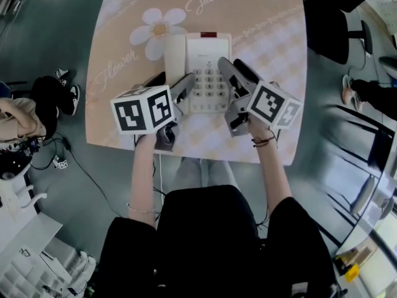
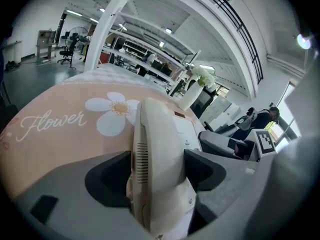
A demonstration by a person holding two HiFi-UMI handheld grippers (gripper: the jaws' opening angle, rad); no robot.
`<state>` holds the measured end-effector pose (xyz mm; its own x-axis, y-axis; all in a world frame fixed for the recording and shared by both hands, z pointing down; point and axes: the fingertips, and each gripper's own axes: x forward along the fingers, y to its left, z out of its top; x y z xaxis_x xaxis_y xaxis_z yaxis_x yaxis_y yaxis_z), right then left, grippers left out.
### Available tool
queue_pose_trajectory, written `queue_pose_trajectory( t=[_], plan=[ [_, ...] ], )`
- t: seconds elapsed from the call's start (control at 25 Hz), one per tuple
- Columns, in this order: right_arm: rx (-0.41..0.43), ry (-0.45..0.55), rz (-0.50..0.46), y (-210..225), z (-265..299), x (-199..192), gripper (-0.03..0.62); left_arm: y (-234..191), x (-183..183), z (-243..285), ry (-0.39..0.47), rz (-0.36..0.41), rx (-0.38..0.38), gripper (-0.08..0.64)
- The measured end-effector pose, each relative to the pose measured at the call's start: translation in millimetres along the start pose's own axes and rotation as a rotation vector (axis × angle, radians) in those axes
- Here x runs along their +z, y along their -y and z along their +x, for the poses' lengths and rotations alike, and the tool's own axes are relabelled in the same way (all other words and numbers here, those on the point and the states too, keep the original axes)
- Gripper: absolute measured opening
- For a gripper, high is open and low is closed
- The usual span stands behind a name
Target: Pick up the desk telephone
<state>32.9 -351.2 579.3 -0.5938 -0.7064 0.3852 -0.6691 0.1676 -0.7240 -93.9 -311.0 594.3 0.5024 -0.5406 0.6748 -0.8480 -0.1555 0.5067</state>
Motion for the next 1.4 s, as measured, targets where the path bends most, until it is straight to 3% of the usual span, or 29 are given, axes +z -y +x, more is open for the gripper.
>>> queue_pose_trajectory(
  t=[0.4, 0.64, 1.4],
  plan=[
    [-0.048, -0.141, 0.001, 5.0, 17.9, -16.5, 0.213, -1.9, -2.6, 9.9, -0.066, -0.040, -0.048, 0.314],
    [-0.038, -0.186, 0.036, 5.7, 20.8, -19.2, 0.210, -1.0, -2.5, 10.6, -0.058, -0.056, -0.089, 0.321],
    [-0.031, -0.196, 0.057, 7.6, 19.0, -20.7, 0.201, -4.8, -3.0, 9.8, -0.022, -0.095, -0.064, 0.321]
  ],
)
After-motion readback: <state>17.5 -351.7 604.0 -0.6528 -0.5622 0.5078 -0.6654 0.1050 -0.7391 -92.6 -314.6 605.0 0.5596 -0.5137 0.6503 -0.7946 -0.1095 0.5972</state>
